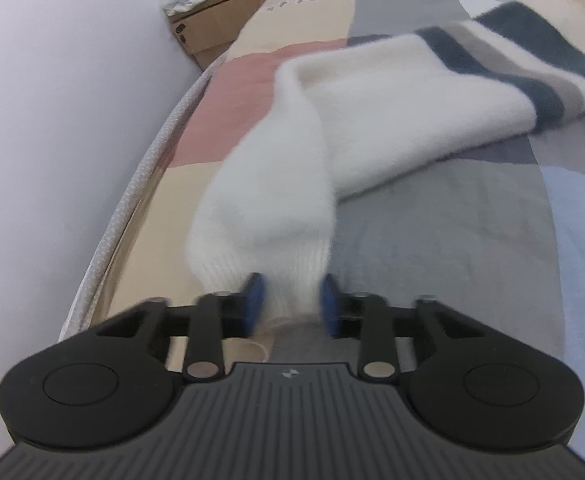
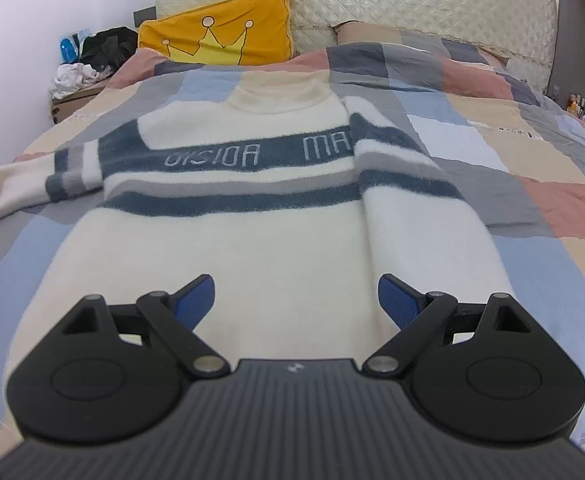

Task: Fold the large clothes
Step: 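Stretch the held sleeve straight with the left tool, then open it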

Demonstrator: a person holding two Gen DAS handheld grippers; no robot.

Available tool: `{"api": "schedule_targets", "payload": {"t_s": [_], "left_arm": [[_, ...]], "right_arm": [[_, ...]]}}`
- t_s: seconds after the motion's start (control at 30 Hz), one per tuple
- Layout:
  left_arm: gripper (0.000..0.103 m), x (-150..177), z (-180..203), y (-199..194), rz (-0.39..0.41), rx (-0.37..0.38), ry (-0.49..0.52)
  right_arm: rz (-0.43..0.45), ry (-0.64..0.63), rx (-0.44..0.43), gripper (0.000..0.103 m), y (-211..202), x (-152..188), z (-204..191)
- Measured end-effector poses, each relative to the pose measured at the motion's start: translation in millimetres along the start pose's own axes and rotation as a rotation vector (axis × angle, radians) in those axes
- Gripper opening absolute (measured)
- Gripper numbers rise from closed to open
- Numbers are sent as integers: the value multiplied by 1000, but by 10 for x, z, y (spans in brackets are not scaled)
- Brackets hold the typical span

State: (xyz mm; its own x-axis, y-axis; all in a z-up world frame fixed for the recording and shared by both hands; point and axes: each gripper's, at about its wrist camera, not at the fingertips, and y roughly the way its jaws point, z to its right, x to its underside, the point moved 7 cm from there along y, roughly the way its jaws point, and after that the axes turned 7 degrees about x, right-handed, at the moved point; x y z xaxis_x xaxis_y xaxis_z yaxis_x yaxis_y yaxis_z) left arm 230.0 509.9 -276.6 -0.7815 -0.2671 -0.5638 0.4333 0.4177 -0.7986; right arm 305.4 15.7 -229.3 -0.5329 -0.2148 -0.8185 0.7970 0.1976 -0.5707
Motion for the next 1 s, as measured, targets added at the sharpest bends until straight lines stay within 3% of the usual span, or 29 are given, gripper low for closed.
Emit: {"api": "schedule_targets", "payload": {"t_s": [0.03,0.1,0.23,0.33,0.43,0.57,0.83,1.0], "left_arm": [[15,-22,-44,-7,6,0,-13],[9,-50,-158,-52,28,-3,-52],[8,-228,-542,-226,87,-7,-152],[8,-433,-873,-287,112,-65,-192],[8,-600,-1235,-216,118,-123,-245],[7,-767,-1564,44,96,-140,-331],[8,-643,-1647,665,15,-142,-363],[11,-599,-1637,671,16,-126,-394]], "right_arm": [[5,4,2,90,-10,1,-3],[11,13,-10,90,-36,-2,-23],[6,10,-22,90,-57,9,-90],[-12,5,-40,90,-54,52,-138],[-34,-4,-51,90,-24,107,-168],[-68,3,-57,90,54,127,-213],[-127,29,-61,90,188,171,-253],[-149,32,-71,90,219,206,-292]]}}
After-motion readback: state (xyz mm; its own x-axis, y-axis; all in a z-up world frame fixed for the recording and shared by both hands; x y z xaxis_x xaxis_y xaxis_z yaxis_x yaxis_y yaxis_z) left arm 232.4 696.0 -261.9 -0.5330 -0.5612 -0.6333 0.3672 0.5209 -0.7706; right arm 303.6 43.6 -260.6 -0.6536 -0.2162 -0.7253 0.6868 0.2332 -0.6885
